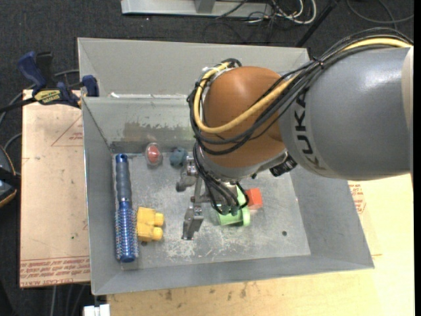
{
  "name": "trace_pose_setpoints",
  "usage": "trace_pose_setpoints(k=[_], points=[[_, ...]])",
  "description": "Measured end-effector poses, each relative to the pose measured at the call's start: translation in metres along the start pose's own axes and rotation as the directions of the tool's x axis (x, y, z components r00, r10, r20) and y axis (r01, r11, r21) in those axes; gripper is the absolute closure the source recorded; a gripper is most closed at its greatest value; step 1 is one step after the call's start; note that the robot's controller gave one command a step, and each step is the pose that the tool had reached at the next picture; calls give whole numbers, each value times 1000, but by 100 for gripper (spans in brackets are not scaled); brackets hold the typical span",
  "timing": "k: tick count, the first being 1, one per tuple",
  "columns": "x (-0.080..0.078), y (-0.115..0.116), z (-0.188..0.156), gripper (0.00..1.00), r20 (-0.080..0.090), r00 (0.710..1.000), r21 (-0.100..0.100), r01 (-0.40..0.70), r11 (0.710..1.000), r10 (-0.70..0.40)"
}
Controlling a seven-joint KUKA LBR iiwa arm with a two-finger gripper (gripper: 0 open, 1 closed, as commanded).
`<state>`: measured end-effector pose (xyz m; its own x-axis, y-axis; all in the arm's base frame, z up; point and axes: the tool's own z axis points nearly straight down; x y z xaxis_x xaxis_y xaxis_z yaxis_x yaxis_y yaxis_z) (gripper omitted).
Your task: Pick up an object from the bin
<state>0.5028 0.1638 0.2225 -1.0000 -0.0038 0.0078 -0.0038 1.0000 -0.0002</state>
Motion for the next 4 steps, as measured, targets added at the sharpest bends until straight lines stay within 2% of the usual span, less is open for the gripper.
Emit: trace_pose_setpoints(k=[1,2,3,4], points=[[-18,42,108,0,2,998,0,65,998,-65],[-41,43,151,0,13,999,-5,37,999,-37],[-43,44,145,100,21,999,-8,36,999,-36],[-16,-21,4,100,16,971,2,239,971,-239]])
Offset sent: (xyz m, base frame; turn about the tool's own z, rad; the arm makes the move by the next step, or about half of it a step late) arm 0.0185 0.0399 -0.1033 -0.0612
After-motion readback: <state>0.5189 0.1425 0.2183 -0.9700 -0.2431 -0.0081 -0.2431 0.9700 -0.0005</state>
